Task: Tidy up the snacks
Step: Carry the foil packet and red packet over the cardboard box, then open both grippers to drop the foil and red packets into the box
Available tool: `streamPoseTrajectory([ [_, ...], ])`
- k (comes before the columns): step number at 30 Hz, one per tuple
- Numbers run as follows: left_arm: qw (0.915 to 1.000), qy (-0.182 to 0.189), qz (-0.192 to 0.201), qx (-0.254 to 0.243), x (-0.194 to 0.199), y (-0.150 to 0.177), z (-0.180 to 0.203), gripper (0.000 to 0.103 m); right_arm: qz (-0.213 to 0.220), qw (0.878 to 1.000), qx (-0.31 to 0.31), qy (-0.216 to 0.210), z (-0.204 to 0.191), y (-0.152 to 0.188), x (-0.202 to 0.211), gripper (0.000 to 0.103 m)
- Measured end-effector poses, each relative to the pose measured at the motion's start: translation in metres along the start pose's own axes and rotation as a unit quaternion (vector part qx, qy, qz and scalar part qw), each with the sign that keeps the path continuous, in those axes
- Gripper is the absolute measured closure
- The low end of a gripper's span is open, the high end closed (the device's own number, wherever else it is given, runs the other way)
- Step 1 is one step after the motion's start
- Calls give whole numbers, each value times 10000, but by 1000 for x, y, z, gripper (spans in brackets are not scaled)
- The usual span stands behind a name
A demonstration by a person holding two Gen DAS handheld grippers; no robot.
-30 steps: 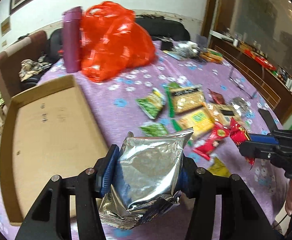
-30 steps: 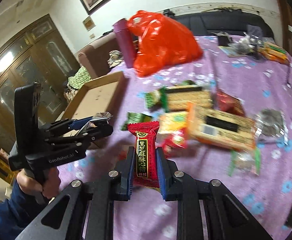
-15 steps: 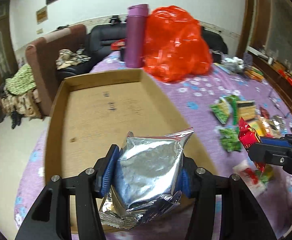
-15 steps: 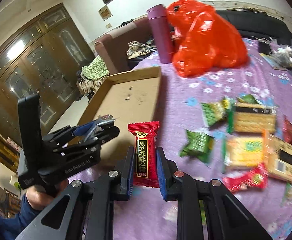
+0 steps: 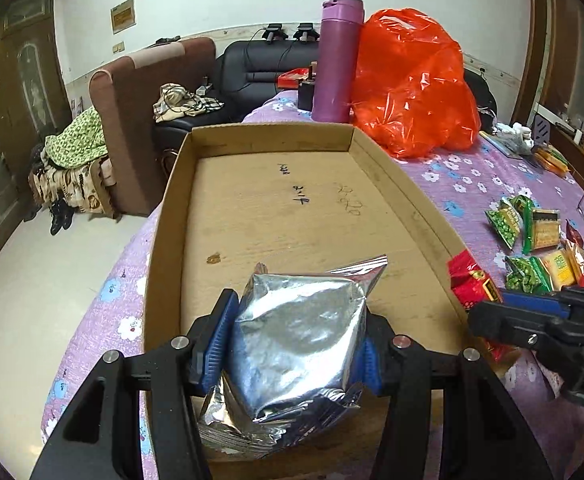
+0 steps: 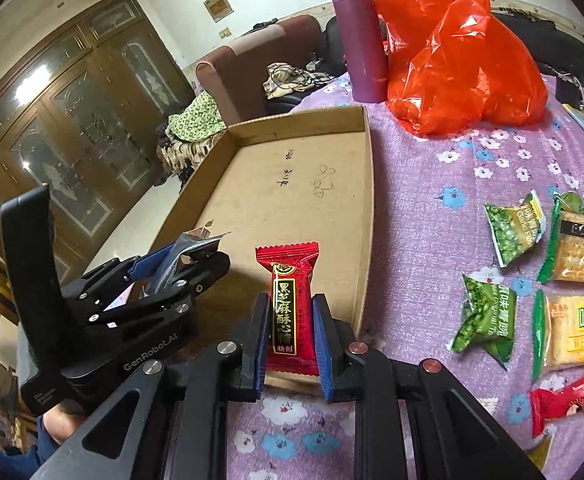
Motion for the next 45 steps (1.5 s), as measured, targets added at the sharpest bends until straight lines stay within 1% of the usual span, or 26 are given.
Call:
streamPoseTrajectory([
  [9, 9999, 79, -124, 52, -7, 4, -1, 50, -161, 9999, -16, 51, 0, 2, -21, 80],
  [13, 9999, 91, -115, -6, -6, 4, 2, 50, -122, 9999, 71, 98, -2, 3, -23, 80],
  [19, 9997, 203, -97, 53, -5, 4, 2, 49, -56, 9995, 247, 169, -5, 6, -21, 79],
  [23, 9997, 230, -33, 50, -2, 4, 1, 49, 6, 9998, 198, 92, -6, 7, -11, 79],
  [24, 9997, 250, 13, 62, 0, 4, 0, 47, 44, 9998, 169, 25, -7, 7, -5, 79],
  [25, 9995, 287, 66, 73, 2, 4, 0, 42, 77, 9999, 151, -31, -8, 8, 1, 79],
  [27, 9992, 313, 203, 107, 8, 2, -1, 39, 154, 9997, 137, -119, -8, 10, 13, 79],
  [29, 9991, 297, 261, 119, 10, 1, -1, 39, 226, 9996, 87, -171, -5, 13, 27, 79],
  [31, 9992, 281, 235, 169, 12, 2, -1, 39, 288, 9993, 19, -231, 3, 17, 41, 79],
  [33, 9988, 379, 258, 164, 17, 0, 4, 39, 348, 9991, -143, -206, 17, 21, 55, 79],
  [36, 9985, 383, 384, 4, 29, -6, 15, 39, 420, 9980, -398, -253, 42, 28, 77, 79],
  [38, 9978, 496, 430, -131, 37, -9, 28, 39, 444, 9970, -595, -200, 64, 34, 91, 79],
  [42, 9937, 898, 406, -538, 47, -10, 66, 39, 572, 9923, -1097, -31, 111, 51, 118, 79],
  [44, 9884, 1184, 337, -886, 50, -7, 93, 38, 658, 9890, -1323, -49, 127, 54, 129, 79],
  [45, 9849, 1358, 249, -1044, 50, -4, 107, 36, 727, 9870, -1431, -34, 136, 57, 136, 79],
])
Point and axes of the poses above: each gripper's, at about its wrist camera, not at the fingertips, and x roughly against the way its jaws point, z to its right, y to its underside, the point moved 6 cm from there along -x, roughly the way its jaws point, and after that the axes turned 5 degrees about -x, right-handed, at the moved point
